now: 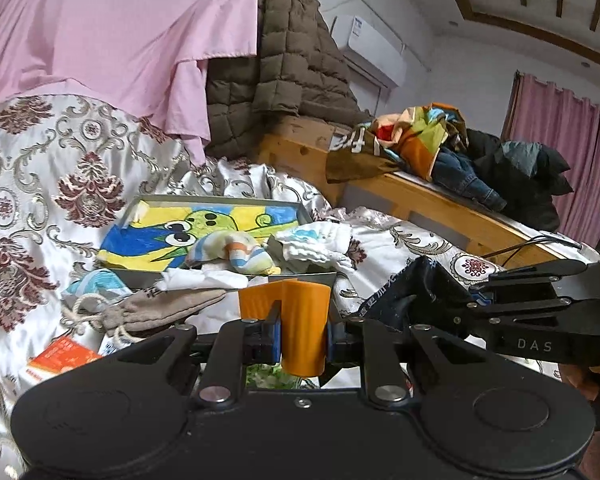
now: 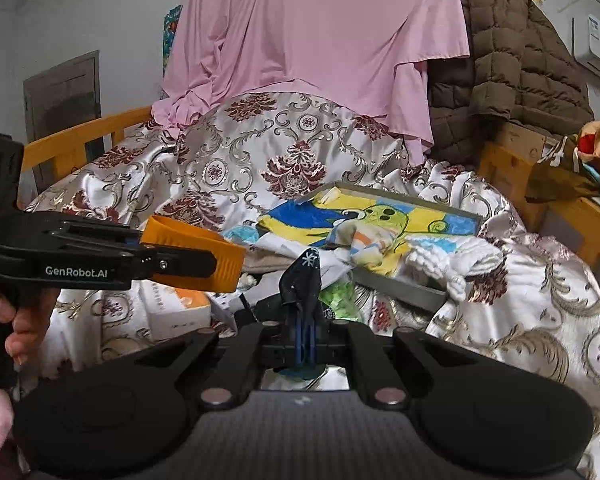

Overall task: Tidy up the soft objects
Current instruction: 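Lift and carry the cup and cap in both tools over the tray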

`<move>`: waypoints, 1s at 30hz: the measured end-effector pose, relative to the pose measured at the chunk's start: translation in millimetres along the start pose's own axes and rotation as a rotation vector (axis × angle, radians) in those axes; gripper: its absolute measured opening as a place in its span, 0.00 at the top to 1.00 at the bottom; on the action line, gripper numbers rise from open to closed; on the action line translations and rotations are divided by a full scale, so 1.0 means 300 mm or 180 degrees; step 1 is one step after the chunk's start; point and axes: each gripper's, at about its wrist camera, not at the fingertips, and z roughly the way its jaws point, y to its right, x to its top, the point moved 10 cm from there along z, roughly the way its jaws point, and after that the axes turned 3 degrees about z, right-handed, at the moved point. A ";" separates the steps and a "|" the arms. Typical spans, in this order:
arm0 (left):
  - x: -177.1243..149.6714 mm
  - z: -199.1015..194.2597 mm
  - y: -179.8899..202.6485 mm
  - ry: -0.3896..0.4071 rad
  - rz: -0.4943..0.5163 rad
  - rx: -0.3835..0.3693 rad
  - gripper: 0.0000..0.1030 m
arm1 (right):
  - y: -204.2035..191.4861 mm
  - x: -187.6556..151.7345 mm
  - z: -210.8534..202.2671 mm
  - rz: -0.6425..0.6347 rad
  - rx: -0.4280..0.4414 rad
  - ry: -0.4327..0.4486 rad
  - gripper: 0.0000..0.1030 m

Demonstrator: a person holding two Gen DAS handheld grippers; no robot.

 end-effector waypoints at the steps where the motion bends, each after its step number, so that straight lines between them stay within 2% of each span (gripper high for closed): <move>1: 0.014 0.022 -0.005 -0.0021 -0.0007 -0.0002 0.80 | 0.012 0.012 0.011 0.0002 0.0001 0.0004 0.96; 6: 0.133 0.161 -0.061 -0.0004 -0.0026 0.0015 0.80 | 0.089 0.103 0.115 0.0006 -0.0051 0.0096 0.96; 9: 0.216 0.258 -0.114 0.0049 -0.0062 0.0052 0.80 | 0.157 0.163 0.201 0.0183 -0.0088 0.0238 0.96; 13: 0.317 0.423 -0.200 0.0100 0.0058 0.0228 0.80 | 0.262 0.252 0.345 0.0415 -0.0214 0.0434 0.96; 17: 0.377 0.594 -0.300 0.0061 0.0128 0.0440 0.80 | 0.371 0.306 0.499 0.0492 -0.0373 0.0455 0.96; 22: 0.396 0.780 -0.407 -0.0070 0.0211 0.0604 0.80 | 0.482 0.334 0.676 0.0520 -0.0507 0.0341 0.96; 30: 0.335 0.995 -0.500 -0.0463 0.0285 0.0770 0.80 | 0.575 0.328 0.884 0.0697 -0.0560 0.0064 0.96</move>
